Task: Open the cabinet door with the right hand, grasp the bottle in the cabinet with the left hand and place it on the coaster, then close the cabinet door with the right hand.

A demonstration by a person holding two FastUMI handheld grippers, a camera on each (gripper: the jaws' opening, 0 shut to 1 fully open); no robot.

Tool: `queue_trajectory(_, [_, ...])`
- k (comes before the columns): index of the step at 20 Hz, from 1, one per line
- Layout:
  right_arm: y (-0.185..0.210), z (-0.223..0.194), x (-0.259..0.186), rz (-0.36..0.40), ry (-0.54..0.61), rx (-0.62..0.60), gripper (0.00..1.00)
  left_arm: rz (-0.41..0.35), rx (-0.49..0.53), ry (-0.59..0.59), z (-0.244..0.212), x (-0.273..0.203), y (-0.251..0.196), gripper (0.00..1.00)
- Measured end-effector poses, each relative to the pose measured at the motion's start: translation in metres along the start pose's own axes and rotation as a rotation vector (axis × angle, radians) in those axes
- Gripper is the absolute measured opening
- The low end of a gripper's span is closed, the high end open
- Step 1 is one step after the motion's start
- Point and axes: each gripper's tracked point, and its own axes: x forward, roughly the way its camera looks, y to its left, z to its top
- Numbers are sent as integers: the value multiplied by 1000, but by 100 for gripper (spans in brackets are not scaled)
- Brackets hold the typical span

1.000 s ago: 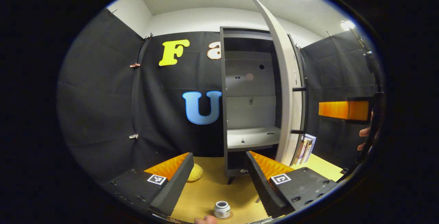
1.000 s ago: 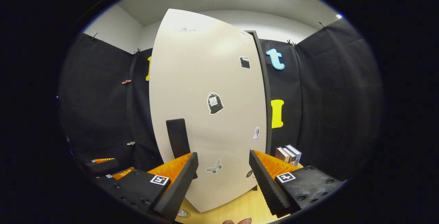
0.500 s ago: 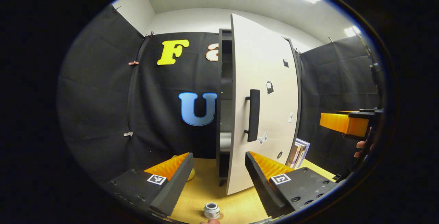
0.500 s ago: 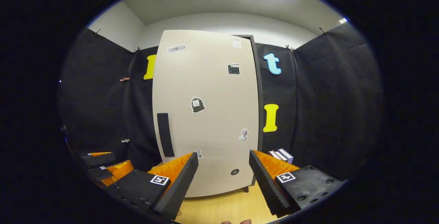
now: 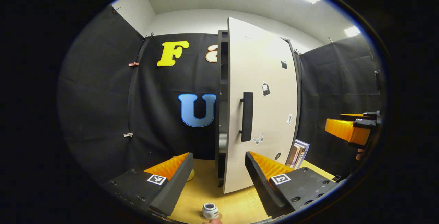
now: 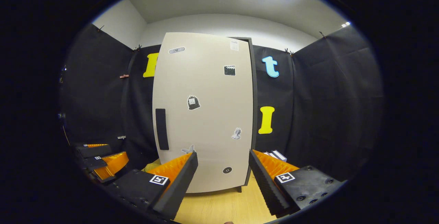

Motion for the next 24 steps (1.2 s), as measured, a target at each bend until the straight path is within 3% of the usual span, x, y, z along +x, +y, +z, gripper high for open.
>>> queue_trajectory(24, [-18,-30,-7,-61,26,-13,97,17,20,2,4,-1,-1,94])
